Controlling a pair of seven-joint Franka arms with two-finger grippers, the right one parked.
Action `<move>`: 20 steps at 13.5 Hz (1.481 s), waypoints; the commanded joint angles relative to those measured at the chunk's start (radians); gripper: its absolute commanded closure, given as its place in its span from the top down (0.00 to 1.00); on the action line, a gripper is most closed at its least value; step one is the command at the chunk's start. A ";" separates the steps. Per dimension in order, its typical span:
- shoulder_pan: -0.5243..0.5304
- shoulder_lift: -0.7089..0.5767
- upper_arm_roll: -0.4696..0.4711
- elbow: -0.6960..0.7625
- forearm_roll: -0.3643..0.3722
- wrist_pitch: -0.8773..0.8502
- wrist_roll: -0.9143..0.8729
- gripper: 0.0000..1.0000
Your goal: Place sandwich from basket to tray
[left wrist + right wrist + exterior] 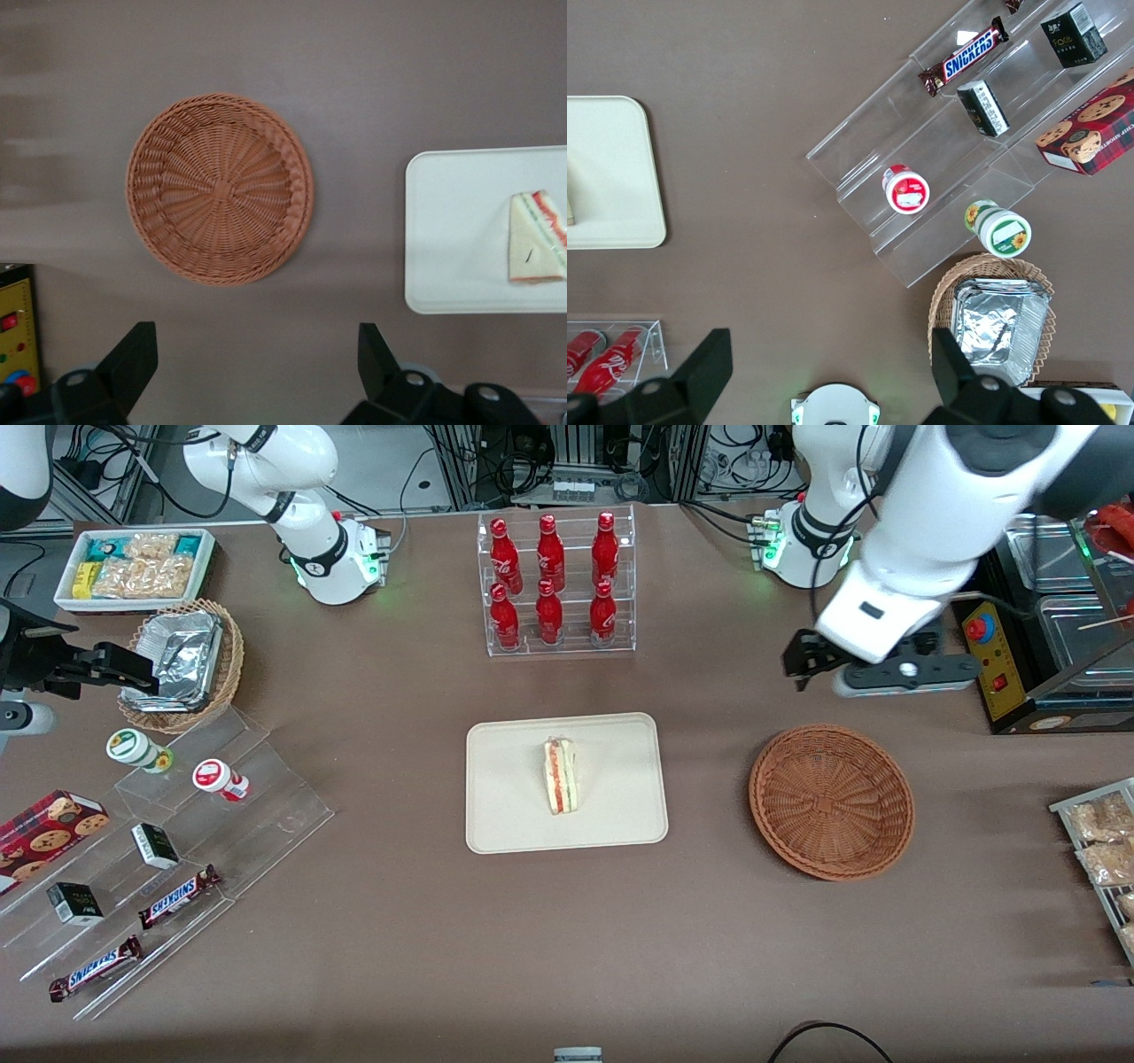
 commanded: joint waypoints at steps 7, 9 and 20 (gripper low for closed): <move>0.190 0.004 -0.003 0.068 -0.032 -0.038 0.193 1.00; 0.193 0.053 -0.003 0.142 -0.029 -0.097 0.196 1.00; 0.210 0.063 0.075 0.181 -0.082 -0.145 0.276 1.00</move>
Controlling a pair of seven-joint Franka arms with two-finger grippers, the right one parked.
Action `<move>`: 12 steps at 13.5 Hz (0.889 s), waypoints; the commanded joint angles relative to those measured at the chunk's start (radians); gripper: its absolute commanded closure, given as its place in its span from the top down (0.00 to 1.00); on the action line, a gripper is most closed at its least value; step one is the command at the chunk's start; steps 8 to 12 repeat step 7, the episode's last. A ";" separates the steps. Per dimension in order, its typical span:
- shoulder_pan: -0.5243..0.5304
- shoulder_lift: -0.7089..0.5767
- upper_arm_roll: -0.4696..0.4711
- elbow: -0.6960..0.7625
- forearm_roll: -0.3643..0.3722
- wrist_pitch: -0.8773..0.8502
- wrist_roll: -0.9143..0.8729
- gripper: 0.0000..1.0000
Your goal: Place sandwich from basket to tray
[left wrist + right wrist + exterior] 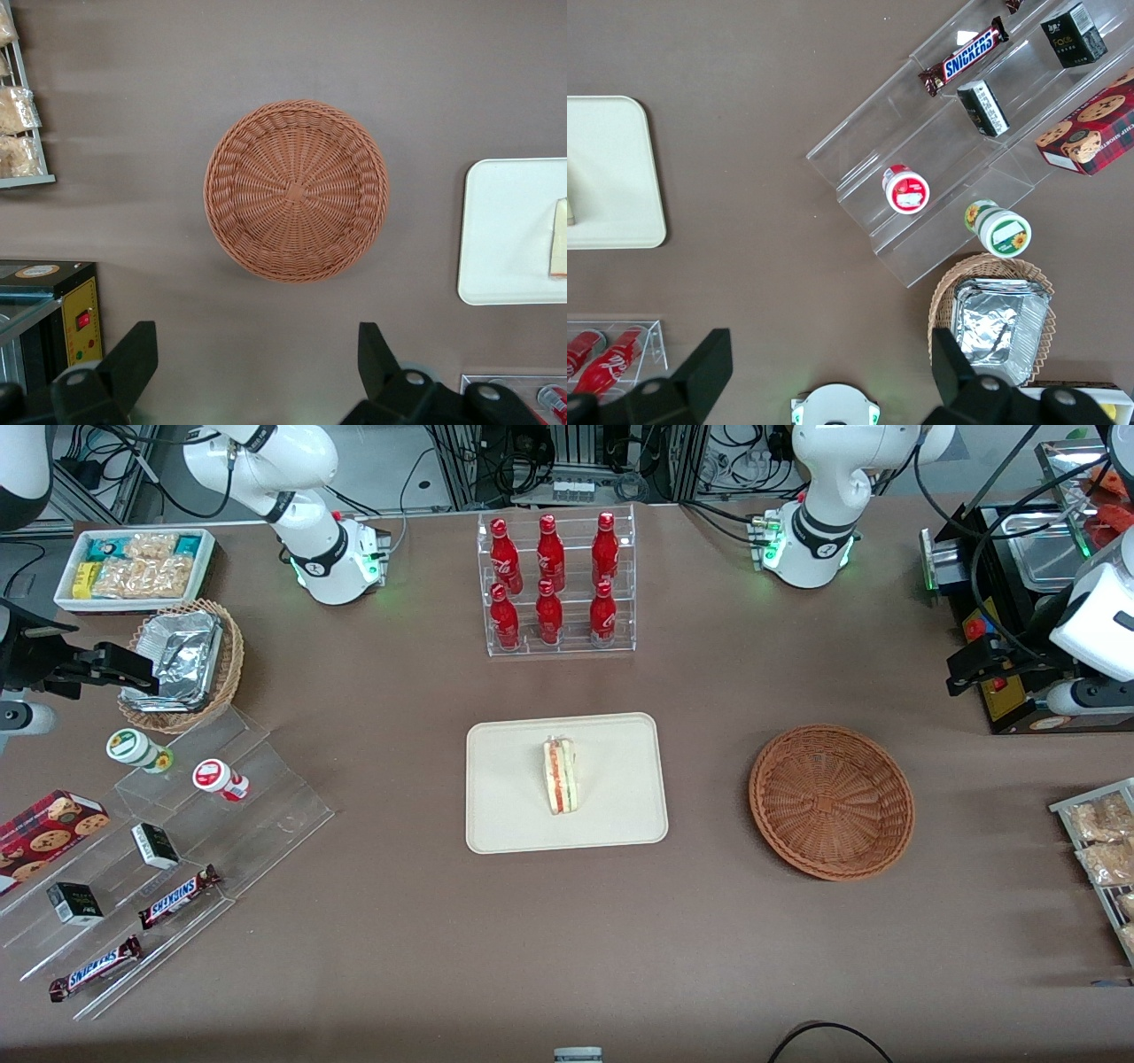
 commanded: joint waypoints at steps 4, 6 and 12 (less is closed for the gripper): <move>0.007 0.009 -0.007 0.029 -0.008 -0.027 0.013 1.00; 0.013 0.010 -0.012 0.028 -0.005 -0.027 0.013 1.00; 0.021 0.010 -0.019 0.028 -0.008 -0.027 0.013 1.00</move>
